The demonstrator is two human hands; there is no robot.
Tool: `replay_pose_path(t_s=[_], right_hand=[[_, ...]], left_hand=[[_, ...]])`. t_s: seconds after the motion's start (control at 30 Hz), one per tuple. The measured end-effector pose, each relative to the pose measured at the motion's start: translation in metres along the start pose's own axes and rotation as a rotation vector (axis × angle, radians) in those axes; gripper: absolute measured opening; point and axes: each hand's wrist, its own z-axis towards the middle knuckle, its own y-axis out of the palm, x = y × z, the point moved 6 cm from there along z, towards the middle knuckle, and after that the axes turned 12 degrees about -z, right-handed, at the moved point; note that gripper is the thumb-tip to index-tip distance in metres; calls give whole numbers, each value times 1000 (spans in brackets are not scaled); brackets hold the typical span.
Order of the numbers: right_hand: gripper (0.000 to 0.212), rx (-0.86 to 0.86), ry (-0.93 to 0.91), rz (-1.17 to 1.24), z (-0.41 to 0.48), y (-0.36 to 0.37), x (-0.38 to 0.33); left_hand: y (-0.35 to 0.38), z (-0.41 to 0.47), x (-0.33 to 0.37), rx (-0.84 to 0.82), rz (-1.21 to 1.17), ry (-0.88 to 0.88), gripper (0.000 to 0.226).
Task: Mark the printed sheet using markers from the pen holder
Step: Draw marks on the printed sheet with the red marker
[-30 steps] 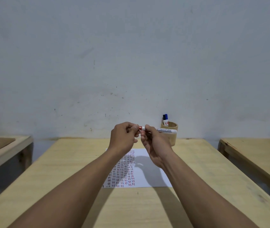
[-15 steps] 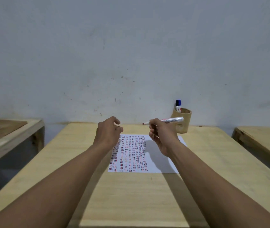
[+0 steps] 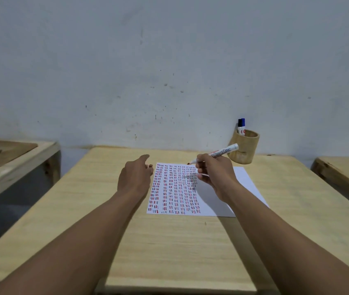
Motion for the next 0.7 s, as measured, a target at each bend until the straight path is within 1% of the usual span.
replay_pose_path(t_s=[0.1,0.13,0.23,0.33,0.4,0.53,0.7], right_hand=[[11,24,-68,-119,1,-7,0],[14,42,-94,-184,1,-10,0],[20,106,-155,-370,0,-17,4],[22,152,-159,-476,-3,-22,14],[26,186,-150,-534,-5,-24,21],[26,225,-170,-596,-7,-26,24],[28,221,-167,-634,-6,-24,26]], left_hand=[[-7,-7,-2,-1,61,10,43],[-9,-10,-2,-14,97,14,42],[-8,-19,-8,-159,291,3,47],[0,-26,-20,-324,431,-36,54],[4,-29,-26,-380,496,-26,56],[5,-29,-27,-394,517,-21,56],[5,-30,-29,-389,529,-19,57]])
